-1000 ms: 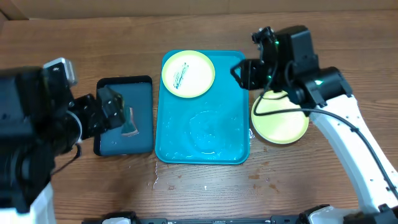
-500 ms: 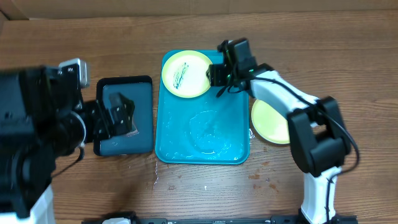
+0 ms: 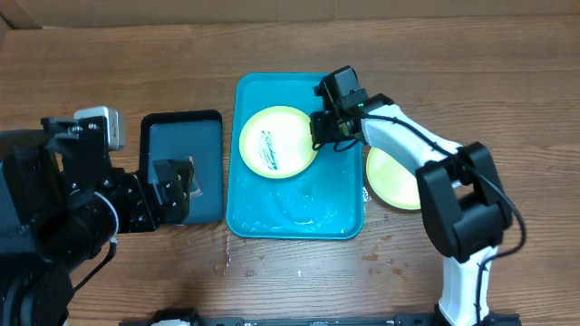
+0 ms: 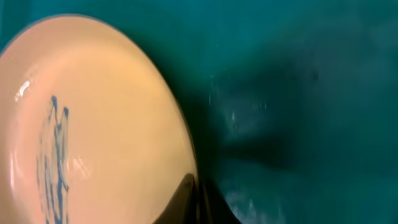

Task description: Clean dirty plates on tray and stack at the side

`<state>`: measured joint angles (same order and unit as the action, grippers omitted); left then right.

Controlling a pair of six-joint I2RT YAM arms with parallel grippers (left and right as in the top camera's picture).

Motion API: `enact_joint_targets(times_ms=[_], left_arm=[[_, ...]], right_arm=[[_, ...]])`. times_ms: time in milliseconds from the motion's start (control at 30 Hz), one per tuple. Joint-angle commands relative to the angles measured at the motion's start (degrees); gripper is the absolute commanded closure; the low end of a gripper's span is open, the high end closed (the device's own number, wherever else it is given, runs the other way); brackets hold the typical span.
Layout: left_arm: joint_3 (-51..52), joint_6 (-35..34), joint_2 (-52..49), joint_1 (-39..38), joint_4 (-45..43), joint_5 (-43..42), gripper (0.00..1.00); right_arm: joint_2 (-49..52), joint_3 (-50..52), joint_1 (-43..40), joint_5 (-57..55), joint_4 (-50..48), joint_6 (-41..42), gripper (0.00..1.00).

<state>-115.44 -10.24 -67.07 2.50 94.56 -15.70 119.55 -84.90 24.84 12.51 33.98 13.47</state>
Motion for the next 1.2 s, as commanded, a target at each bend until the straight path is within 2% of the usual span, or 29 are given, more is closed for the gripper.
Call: enact_joint_targets(times_ms=[0,133,300,400,533,633,700,767,867,967,1100,1167], left_arm=[[-0.2,1.5,0.0,0.1,-0.3,-0.6,0.0],[-0.2,1.5,0.0,0.1,-0.3,-0.6,0.0],[-0.2,1.5,0.0,0.1,-0.5,-0.6,0.0],[-0.2,1.5,-0.4,0.1,-0.5,-0.6,0.0],[-0.2,1.4,-0.7,0.1,-0.5,-0.6,0.0],[-0.2,1.5,-0.9,0.1,-0.1,-0.3,0.0],[-0.2,1.5,-1.2,0.1,0.7,1.4,0.0],[-0.1,0.7,-1.9,0.1,1.8,4.4,0.0],[1.8,-3.9,-2.7,0.1,2.2,10.6,0.0],[5.6,-11.1,-3.4,0.1,2.2,16.6,0.0],[14.1,-13.2,-5.2,0.1,-1.1,17.6,0.0],[18.7,-13.5,-6.5,0.1,-3.9,17.8,0.06]], right_arm=[[-10.6,-0.4,-0.1,0.6,5.7,0.1,0.96],[-15.6,-0.3,0.0,0.6,15.1,4.3,0.96],[-15.9,1.9,0.7,0.6,23.6,13.1,0.96],[-15.9,6.2,2.5,0.4,21.0,18.8,0.96],[-15.9,14.0,6.0,-1.5,7.0,25.4,0.96],[-15.9,17.0,8.0,-8.4,0.0,25.5,0.94],[-16.2,16.4,8.3,-11.0,0.5,22.8,0.85],[-17.6,14.6,8.2,-11.0,3.0,19.0,0.76],[-21.8,10.9,7.4,-11.0,7.6,13.7,0.72],[-26.8,8.2,6.1,-10.9,11.6,12.6,0.71],[-33.7,7.0,4.9,-10.7,14.7,11.5,0.63],[-36.6,7.0,4.9,-10.1,16.2,11.5,0.6]])
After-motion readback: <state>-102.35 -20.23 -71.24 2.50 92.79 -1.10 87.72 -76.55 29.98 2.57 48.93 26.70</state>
